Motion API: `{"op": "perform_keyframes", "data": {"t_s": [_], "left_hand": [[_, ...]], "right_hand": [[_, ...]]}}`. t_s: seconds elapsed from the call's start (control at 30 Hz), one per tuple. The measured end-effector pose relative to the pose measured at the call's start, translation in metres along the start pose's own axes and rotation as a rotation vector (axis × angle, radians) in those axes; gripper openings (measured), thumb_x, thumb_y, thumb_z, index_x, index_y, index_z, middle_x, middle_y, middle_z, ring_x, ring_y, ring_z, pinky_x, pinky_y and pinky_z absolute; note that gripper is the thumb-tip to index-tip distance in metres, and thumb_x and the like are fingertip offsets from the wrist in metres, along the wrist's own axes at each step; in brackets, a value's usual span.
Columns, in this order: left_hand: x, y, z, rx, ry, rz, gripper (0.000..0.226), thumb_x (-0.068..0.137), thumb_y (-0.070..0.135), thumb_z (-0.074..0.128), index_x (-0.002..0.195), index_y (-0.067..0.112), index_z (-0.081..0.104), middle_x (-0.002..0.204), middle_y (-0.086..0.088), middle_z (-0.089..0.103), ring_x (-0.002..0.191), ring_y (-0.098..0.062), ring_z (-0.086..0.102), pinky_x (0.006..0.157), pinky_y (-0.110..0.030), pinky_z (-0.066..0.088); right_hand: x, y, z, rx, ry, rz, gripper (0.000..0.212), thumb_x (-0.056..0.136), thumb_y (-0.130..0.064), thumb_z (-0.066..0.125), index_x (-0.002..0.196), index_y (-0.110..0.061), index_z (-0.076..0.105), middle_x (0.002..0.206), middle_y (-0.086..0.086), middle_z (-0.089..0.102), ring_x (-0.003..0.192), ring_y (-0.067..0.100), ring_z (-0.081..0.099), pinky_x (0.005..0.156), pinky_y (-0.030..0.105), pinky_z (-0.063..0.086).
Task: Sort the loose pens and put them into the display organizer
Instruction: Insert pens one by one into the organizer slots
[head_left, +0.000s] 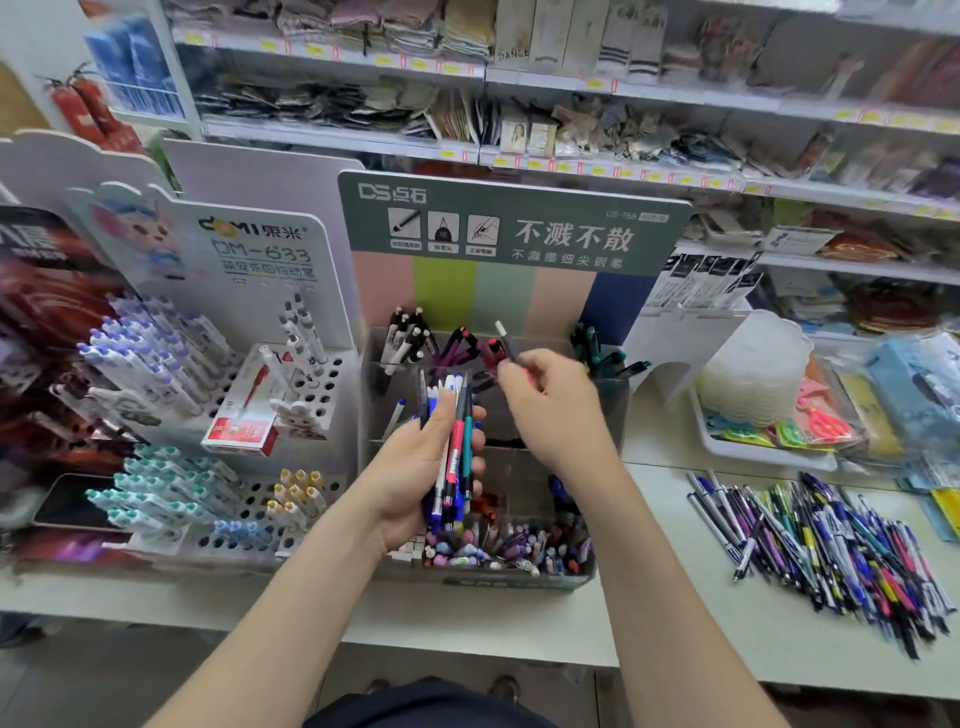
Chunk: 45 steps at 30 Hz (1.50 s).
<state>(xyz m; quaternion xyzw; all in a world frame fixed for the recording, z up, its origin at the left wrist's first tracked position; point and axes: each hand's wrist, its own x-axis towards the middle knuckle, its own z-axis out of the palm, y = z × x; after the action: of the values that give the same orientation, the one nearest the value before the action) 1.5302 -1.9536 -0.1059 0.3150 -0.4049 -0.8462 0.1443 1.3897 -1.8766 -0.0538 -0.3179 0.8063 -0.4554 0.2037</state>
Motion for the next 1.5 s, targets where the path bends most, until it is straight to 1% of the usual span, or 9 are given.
{"op": "perform_keyframes", "data": {"t_s": [0.17, 0.3, 0.4, 0.53, 0.7, 0.8, 1.1, 1.33, 1.5], "left_hand": [[0.001, -0.001, -0.001, 0.008, 0.058, 0.000, 0.066, 0.104, 0.062, 0.048, 0.124, 0.006, 0.075, 0.108, -0.021, 0.077, 0.087, -0.029, 0.076, 0.067, -0.038, 0.060], [0.000, 0.000, -0.004, 0.104, 0.124, 0.030, 0.051, 0.108, 0.053, 0.052, 0.123, 0.010, 0.074, 0.112, -0.021, 0.078, 0.103, -0.035, 0.077, 0.087, -0.051, 0.061], [-0.001, -0.001, 0.002, 0.191, 0.205, 0.067, 0.038, 0.107, 0.044, 0.059, 0.107, 0.008, 0.072, 0.096, -0.018, 0.078, 0.088, -0.034, 0.077, 0.079, -0.047, 0.060], [-0.002, 0.004, 0.010, 0.203, 0.197, 0.128, 0.037, 0.106, 0.039, 0.064, 0.096, 0.004, 0.070, 0.083, -0.019, 0.068, 0.076, -0.034, 0.068, 0.070, -0.046, 0.057], [0.002, 0.012, 0.014, 0.176, 0.224, 0.180, 0.034, 0.106, 0.039, 0.063, 0.102, 0.005, 0.068, 0.075, -0.008, 0.073, 0.071, -0.026, 0.069, 0.069, -0.043, 0.058], [0.006, 0.016, 0.016, 0.173, 0.228, 0.188, 0.034, 0.106, 0.039, 0.062, 0.102, 0.005, 0.068, 0.075, -0.004, 0.073, 0.071, -0.023, 0.070, 0.070, -0.043, 0.058], [0.018, 0.026, 0.025, 0.160, 0.236, 0.221, 0.031, 0.108, 0.038, 0.059, 0.110, 0.008, 0.068, 0.088, -0.006, 0.077, 0.074, -0.022, 0.071, 0.068, -0.040, 0.058], [0.024, 0.034, 0.031, 0.104, 0.281, 0.253, 0.034, 0.108, 0.040, 0.060, 0.117, 0.009, 0.068, 0.098, -0.008, 0.077, 0.073, -0.019, 0.071, 0.065, -0.037, 0.059], [0.021, 0.035, 0.030, 0.080, 0.300, 0.283, 0.037, 0.108, 0.040, 0.058, 0.117, 0.006, 0.069, 0.096, -0.010, 0.079, 0.071, -0.018, 0.070, 0.064, -0.034, 0.062]], "right_hand": [[-0.031, 0.013, 0.032, 0.138, -0.157, 0.098, 0.024, 0.088, -0.045, 0.075, 0.106, -0.031, 0.066, 0.079, -0.004, 0.072, 0.070, 0.013, 0.071, 0.075, 0.044, 0.065], [-0.038, 0.020, 0.032, 0.019, -0.162, 0.011, 0.016, 0.099, -0.038, 0.069, 0.112, -0.030, 0.067, 0.087, -0.005, 0.072, 0.068, 0.006, 0.065, 0.063, 0.021, 0.052], [-0.039, 0.019, 0.032, -0.082, -0.163, -0.028, 0.011, 0.105, -0.026, 0.056, 0.107, -0.023, 0.067, 0.084, -0.002, 0.071, 0.063, 0.011, 0.060, 0.053, 0.021, 0.047], [-0.044, 0.019, 0.039, -0.172, -0.013, -0.119, 0.018, 0.108, -0.022, 0.045, 0.092, -0.019, 0.054, 0.080, 0.002, 0.061, 0.067, 0.021, 0.054, 0.060, 0.037, 0.038], [-0.025, 0.013, 0.013, -0.140, 0.190, -0.200, 0.029, 0.112, -0.024, 0.041, 0.139, -0.016, 0.051, 0.098, 0.006, 0.069, 0.087, 0.023, 0.062, 0.075, 0.038, 0.042], [-0.005, 0.005, -0.006, -0.231, 0.228, -0.197, 0.021, 0.111, -0.023, 0.046, 0.128, -0.011, 0.043, 0.095, 0.008, 0.063, 0.084, 0.030, 0.060, 0.069, 0.038, 0.037], [0.074, -0.008, -0.007, -0.708, -0.073, -0.257, 0.017, 0.096, -0.021, 0.064, 0.106, -0.012, 0.074, 0.102, 0.015, 0.065, 0.093, 0.039, 0.063, 0.073, 0.037, 0.050], [0.087, -0.009, -0.005, -0.556, 0.063, -0.269, 0.027, 0.092, -0.034, 0.072, 0.108, -0.012, 0.073, 0.100, 0.011, 0.073, 0.092, 0.035, 0.069, 0.083, 0.046, 0.061], [0.066, 0.002, 0.004, -0.468, -0.042, -0.372, 0.035, 0.101, -0.027, 0.063, 0.132, -0.012, 0.066, 0.118, 0.014, 0.072, 0.108, 0.033, 0.066, 0.092, 0.042, 0.055]]}}
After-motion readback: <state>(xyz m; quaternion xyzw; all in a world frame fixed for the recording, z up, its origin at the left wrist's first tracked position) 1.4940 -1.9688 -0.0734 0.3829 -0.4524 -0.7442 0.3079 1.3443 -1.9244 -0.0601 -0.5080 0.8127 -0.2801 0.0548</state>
